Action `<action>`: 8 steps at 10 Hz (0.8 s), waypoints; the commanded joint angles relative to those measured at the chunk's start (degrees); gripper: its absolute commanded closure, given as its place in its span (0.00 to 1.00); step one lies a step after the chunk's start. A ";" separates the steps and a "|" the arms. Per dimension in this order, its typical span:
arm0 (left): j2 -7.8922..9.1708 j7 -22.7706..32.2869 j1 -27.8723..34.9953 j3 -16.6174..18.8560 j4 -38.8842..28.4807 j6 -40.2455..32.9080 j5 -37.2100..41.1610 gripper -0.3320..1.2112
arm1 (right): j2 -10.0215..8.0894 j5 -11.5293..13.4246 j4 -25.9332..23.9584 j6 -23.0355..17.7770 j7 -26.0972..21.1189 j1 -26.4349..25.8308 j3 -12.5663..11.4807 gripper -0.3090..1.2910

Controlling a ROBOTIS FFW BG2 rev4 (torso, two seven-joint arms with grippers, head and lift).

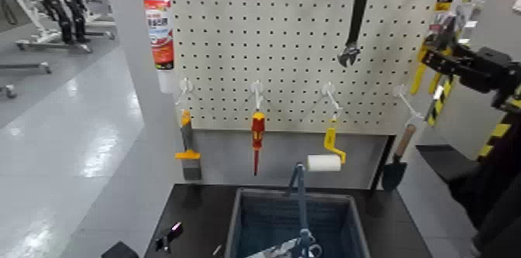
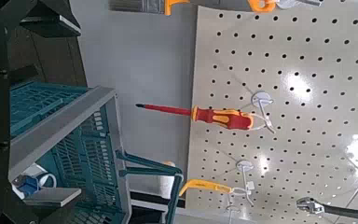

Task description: Put the yellow pliers into the crate.

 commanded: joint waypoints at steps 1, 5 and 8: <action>0.13 0.00 -0.14 -0.09 -0.01 0.00 -0.08 0.28 | -0.25 -0.01 1.84 0.71 1.38 -1.85 1.95 0.52; 0.22 0.00 -0.31 -0.26 0.08 0.00 -0.08 0.28 | -0.34 2.27 1.05 1.06 1.29 -3.08 2.83 0.90; 0.22 0.00 -0.31 -0.35 0.08 0.00 -0.17 0.28 | -0.60 2.10 1.57 0.98 1.20 -3.70 3.01 0.90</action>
